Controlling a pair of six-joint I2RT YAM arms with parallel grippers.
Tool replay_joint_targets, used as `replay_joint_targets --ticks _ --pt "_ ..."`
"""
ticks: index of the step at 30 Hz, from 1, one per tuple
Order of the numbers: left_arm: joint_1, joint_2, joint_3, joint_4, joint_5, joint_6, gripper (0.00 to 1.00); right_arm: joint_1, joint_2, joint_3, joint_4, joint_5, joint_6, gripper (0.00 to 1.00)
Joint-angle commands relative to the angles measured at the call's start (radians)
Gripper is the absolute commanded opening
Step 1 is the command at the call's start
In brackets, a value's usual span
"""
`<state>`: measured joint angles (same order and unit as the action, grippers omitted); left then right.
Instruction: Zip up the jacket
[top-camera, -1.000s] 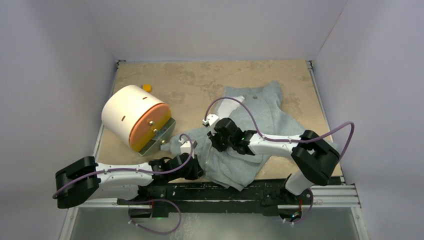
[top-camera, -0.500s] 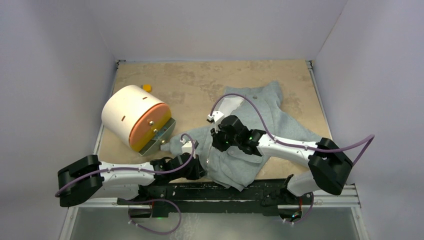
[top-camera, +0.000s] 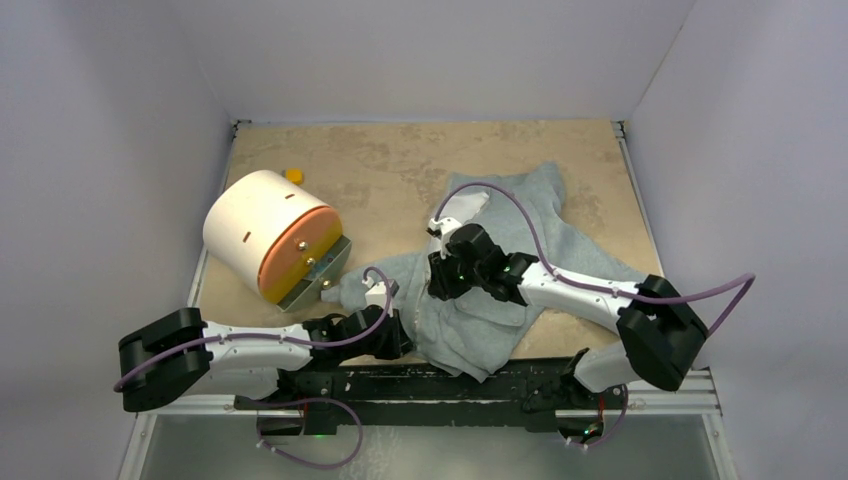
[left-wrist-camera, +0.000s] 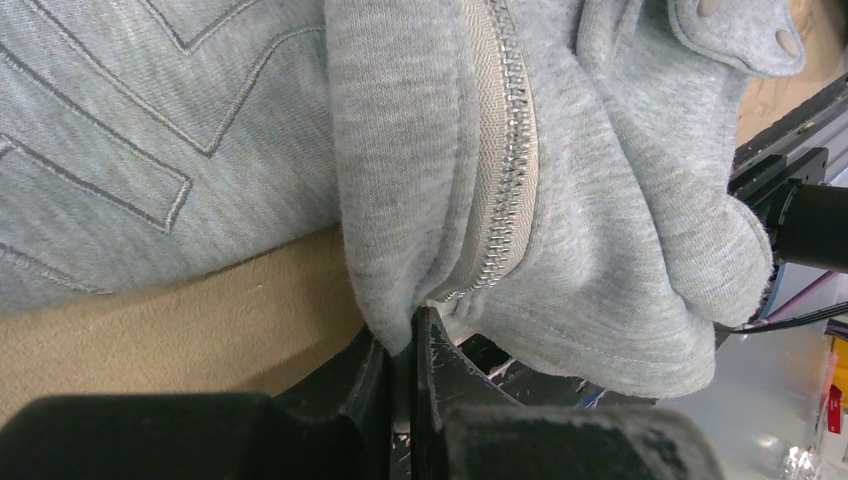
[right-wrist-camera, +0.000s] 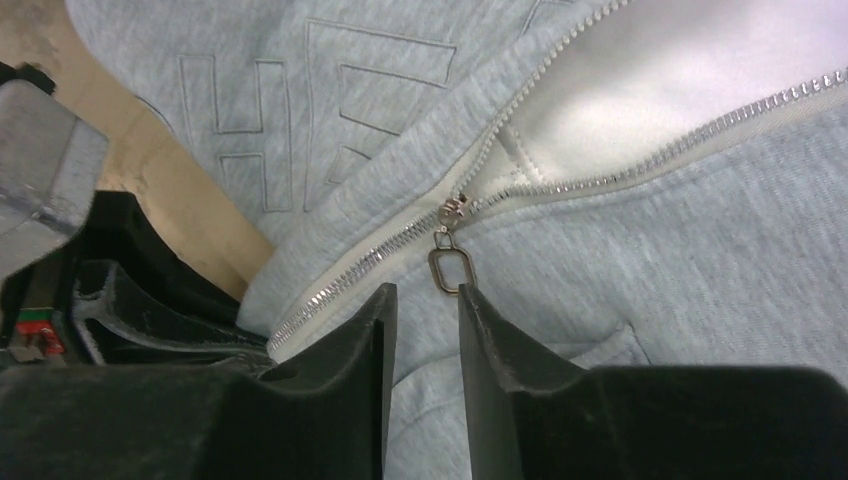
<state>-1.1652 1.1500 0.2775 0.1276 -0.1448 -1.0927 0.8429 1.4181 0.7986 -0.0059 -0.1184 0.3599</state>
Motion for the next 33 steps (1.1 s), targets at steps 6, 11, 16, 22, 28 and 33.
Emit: replay_joint_targets --ticks 6,11,16,22,28,33 --pt "0.002 0.041 -0.005 -0.053 0.012 0.01 0.0 -0.001 0.075 0.016 -0.013 -0.014 -0.08 0.48" --pt "0.002 0.058 -0.004 -0.039 0.018 0.011 0.0 -0.001 0.147 0.021 0.056 -0.013 -0.086 0.53" --pt "0.002 0.062 -0.003 -0.039 0.021 0.011 0.0 -0.001 0.183 0.027 0.079 -0.035 -0.083 0.42" --pt "0.002 0.062 -0.009 -0.037 0.02 0.008 0.0 -0.001 0.149 -0.025 0.103 -0.055 -0.035 0.16" --pt "0.002 0.068 -0.011 -0.031 0.023 0.008 0.0 -0.001 0.074 -0.077 0.174 -0.089 0.042 0.0" --pt "0.002 0.075 -0.012 -0.023 0.025 0.008 0.0 -0.001 0.033 -0.096 0.211 -0.087 0.083 0.0"
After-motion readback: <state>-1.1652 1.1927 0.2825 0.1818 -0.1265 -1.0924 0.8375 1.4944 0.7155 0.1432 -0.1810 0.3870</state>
